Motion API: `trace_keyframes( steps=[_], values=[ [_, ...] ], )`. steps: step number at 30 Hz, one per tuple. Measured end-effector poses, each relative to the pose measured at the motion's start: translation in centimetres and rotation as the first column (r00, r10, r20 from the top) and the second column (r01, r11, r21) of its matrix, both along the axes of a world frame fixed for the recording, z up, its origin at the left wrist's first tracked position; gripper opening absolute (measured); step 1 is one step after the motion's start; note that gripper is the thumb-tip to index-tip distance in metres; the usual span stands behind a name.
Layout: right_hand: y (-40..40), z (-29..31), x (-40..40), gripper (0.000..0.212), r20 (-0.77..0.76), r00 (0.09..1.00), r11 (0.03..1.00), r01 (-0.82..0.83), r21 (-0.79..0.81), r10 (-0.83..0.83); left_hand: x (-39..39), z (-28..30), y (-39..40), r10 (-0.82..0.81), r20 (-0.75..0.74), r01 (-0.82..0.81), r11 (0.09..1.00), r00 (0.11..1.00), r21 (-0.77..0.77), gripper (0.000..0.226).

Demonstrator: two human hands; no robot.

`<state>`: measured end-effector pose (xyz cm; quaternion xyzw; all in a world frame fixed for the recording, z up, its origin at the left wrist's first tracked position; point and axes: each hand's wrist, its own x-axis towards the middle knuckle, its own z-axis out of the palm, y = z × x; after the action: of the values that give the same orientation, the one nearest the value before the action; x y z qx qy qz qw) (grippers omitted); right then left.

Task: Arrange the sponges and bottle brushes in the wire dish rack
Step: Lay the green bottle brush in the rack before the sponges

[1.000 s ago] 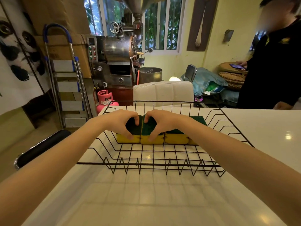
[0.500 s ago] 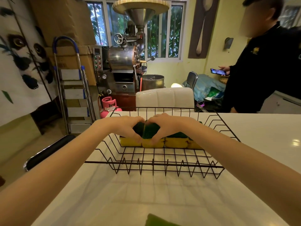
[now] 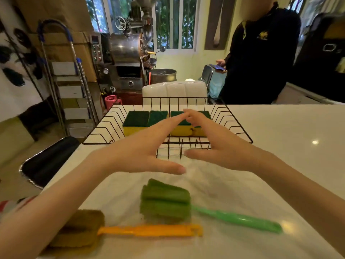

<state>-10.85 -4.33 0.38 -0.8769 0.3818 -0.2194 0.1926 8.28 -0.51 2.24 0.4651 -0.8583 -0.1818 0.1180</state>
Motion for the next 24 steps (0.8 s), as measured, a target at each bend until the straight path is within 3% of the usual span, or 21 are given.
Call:
trace_keyframes(
  steps=[7,11,14,20,24],
  values=[
    [5.4,-3.7,-4.7,0.077,-0.107,0.994,1.000,-0.013,-0.014,0.012,-0.7,-1.0,2.9,-0.043,0.295,0.001,0.990,0.955,0.144,0.107],
    [6.5,-4.7,-6.2,0.067,-0.166,0.986,0.996,0.001,0.088,0.013,-1.0,-2.2,3.2,-0.077,0.388,0.001,0.981,0.918,0.192,0.104],
    [6.9,-5.5,-6.7,0.059,-0.221,0.975,0.996,-0.017,0.088,0.036,-1.2,-2.7,3.1,-0.112,0.408,0.028,0.978,0.906,0.206,0.093],
    [7.5,-5.8,-6.6,0.026,-0.255,0.967,0.995,-0.002,0.102,0.028,-1.0,-3.0,2.2,-0.142,0.412,0.054,0.974,0.900,0.219,0.068],
    [7.3,-5.5,-6.4,0.022,-0.278,0.960,0.997,0.003,0.083,0.020,-0.9,-2.9,1.5,-0.131,0.419,0.051,0.979,0.898,0.196,0.064]
  ],
)
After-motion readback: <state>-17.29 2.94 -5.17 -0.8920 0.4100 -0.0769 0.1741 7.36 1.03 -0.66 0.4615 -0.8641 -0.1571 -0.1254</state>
